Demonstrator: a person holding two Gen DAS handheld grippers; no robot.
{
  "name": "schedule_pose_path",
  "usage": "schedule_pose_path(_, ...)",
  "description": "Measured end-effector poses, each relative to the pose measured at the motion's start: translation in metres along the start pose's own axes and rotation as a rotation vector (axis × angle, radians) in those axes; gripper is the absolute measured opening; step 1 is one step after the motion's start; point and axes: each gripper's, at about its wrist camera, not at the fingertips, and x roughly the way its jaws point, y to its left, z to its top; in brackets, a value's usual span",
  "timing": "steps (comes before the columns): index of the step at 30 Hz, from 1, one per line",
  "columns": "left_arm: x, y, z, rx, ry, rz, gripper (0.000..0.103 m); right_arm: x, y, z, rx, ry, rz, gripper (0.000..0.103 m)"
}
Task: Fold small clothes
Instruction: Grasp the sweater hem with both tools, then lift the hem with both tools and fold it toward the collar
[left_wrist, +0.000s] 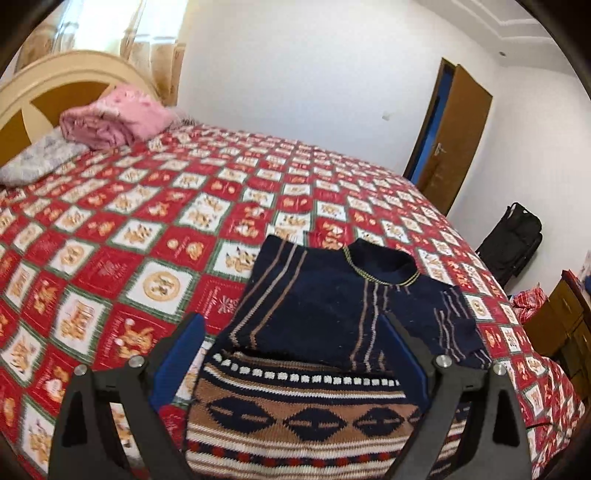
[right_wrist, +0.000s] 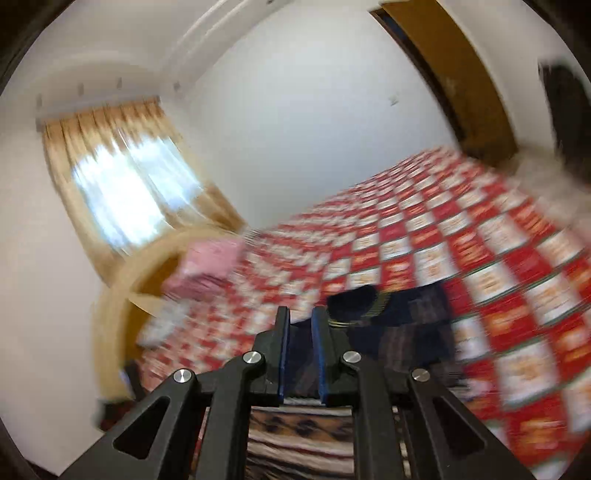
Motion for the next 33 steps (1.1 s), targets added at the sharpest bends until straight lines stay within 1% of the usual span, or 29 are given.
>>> schedule_pose_path(1, -0.005, 0.001, 0.0, 0.007, -0.004, -0.003, 0.096, -0.018, 0.006, 0.004, -0.036, 0.024, -0.055, 0.013)
schedule_pose_path(2, -0.015, 0.0, 0.0, 0.027, -0.005, -0.006, 0.096, -0.029, 0.009, 0.005, -0.051, 0.037, -0.087, 0.013)
schedule_pose_path(4, -0.026, 0.0, -0.003, 0.056, -0.01, -0.005, 0.096, -0.061, 0.013, 0.006, -0.078, 0.074, -0.184, 0.013)
schedule_pose_path(5, -0.033, -0.001, -0.006, 0.071, -0.017, -0.003, 0.096, -0.079, 0.016, 0.005, -0.095, 0.108, -0.245, 0.013)
schedule_pose_path(7, -0.044, -0.001, -0.012, 0.097, -0.03, -0.003, 0.097, -0.106, 0.021, 0.003, -0.127, 0.16, -0.307, 0.013)
schedule_pose_path(8, -0.049, 0.0, -0.015, 0.109, -0.032, -0.008, 0.099, -0.116, 0.021, 0.002, -0.135, 0.17, -0.329, 0.013)
schedule_pose_path(10, -0.056, -0.001, -0.023, 0.126, -0.034, -0.019, 0.099, -0.15, 0.023, -0.003, -0.151, 0.206, -0.424, 0.013)
schedule_pose_path(12, -0.059, 0.0, -0.026, 0.129, -0.024, -0.035, 0.099, -0.174, 0.02, -0.008, -0.142, 0.237, -0.465, 0.013)
schedule_pose_path(13, -0.061, 0.0, -0.027, 0.128, -0.019, -0.043, 0.099, -0.186, 0.019, -0.012, -0.129, 0.258, -0.469, 0.013)
schedule_pose_path(15, -0.064, 0.0, -0.029, 0.139, 0.006, -0.062, 0.099, -0.204, 0.015, -0.024, -0.11, 0.301, -0.443, 0.013)
schedule_pose_path(17, -0.071, -0.002, -0.03, 0.172, 0.014, -0.049, 0.099, -0.211, 0.012, -0.039, -0.092, 0.312, -0.386, 0.013)
schedule_pose_path(18, -0.077, -0.002, -0.029, 0.192, 0.005, -0.039, 0.099, -0.21, 0.006, -0.051, -0.061, 0.311, -0.309, 0.013)
schedule_pose_path(19, -0.083, -0.001, -0.03, 0.215, 0.006, -0.044, 0.1, -0.205, -0.003, -0.065, -0.007, 0.302, -0.206, 0.013)
schedule_pose_path(20, -0.086, -0.001, -0.03, 0.24, 0.016, -0.05, 0.1, -0.197, -0.009, -0.074, 0.034, 0.295, -0.143, 0.013)
schedule_pose_path(21, -0.088, -0.001, -0.032, 0.258, 0.024, -0.046, 0.1, -0.182, -0.023, -0.09, 0.114, 0.284, -0.052, 0.013)
schedule_pose_path(22, -0.09, 0.001, -0.033, 0.272, 0.031, -0.035, 0.1, -0.168, -0.033, -0.102, 0.158, 0.289, -0.024, 0.013)
schedule_pose_path(23, -0.093, 0.002, -0.036, 0.288, 0.043, -0.026, 0.1, -0.16, -0.039, -0.111, 0.181, 0.301, -0.023, 0.013)
schedule_pose_path(25, -0.099, 0.008, -0.042, 0.309, 0.072, -0.023, 0.1, -0.126, -0.061, -0.134, 0.246, 0.374, -0.05, 0.013)
schedule_pose_path(26, -0.102, 0.012, -0.047, 0.305, 0.083, -0.034, 0.1, -0.113, -0.069, -0.143, 0.267, 0.398, -0.064, 0.013)
schedule_pose_path(28, -0.104, 0.021, -0.057, 0.299, 0.118, -0.063, 0.1, -0.093, -0.075, -0.155, 0.256, 0.416, -0.076, 0.013)
schedule_pose_path(29, -0.103, 0.028, -0.067, 0.284, 0.139, -0.067, 0.1, -0.085, -0.075, -0.16, 0.241, 0.421, -0.075, 0.013)
schedule_pose_path(31, -0.097, 0.036, -0.083, 0.269, 0.179, -0.056, 0.1, -0.071, -0.075, -0.173, 0.235, 0.444, -0.057, 0.013)
schedule_pose_path(33, -0.083, 0.044, -0.101, 0.245, 0.248, -0.031, 0.1, -0.059, -0.076, -0.184, 0.238, 0.499, -0.046, 0.013)
